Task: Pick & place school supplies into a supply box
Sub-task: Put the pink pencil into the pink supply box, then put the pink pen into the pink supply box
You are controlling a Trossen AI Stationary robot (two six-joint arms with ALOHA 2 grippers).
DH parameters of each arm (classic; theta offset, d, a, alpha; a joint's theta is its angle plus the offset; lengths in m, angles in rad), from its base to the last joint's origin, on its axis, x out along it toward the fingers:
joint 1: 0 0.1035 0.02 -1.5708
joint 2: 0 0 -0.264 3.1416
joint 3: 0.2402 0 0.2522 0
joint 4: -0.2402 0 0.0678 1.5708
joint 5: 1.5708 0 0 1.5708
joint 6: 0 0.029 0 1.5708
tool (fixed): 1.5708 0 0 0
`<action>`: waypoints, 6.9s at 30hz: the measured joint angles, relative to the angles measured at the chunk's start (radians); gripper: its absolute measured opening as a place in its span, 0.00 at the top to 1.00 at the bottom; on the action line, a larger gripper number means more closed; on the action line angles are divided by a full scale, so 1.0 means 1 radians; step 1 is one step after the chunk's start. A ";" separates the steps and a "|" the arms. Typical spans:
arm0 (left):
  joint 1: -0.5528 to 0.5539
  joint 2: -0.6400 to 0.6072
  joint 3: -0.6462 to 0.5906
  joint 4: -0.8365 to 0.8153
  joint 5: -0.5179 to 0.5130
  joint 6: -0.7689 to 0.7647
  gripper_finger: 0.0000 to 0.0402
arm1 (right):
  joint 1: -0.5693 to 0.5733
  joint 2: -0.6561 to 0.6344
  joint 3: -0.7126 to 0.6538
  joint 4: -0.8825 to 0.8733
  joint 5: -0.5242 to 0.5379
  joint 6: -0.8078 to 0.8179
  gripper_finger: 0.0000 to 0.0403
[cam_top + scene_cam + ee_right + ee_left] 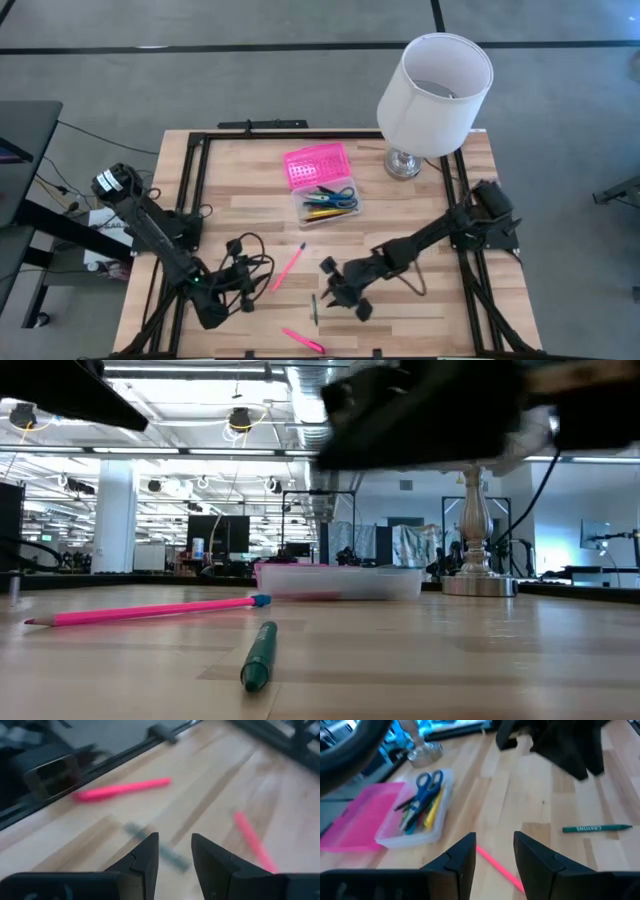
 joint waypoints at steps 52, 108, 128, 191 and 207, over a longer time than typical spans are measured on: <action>-0.262 0.000 0.000 -0.133 -0.364 -0.088 0.68 | -0.338 0.347 0.475 -0.551 -0.137 -0.322 0.86; -0.260 0.001 0.000 -0.136 -0.352 -0.098 0.68 | -0.278 0.330 0.692 -1.389 0.235 0.090 1.00; -0.260 0.001 0.000 -0.137 -0.335 -0.098 0.68 | -0.354 0.322 0.811 -1.537 0.286 0.102 1.00; -0.260 0.001 0.000 -0.130 -0.336 -0.104 0.68 | -0.547 0.052 0.676 -1.349 0.114 0.182 0.65; -0.133 0.026 -0.069 0.112 0.029 0.019 0.68 | -0.373 -0.414 0.376 -1.073 -0.021 0.126 0.72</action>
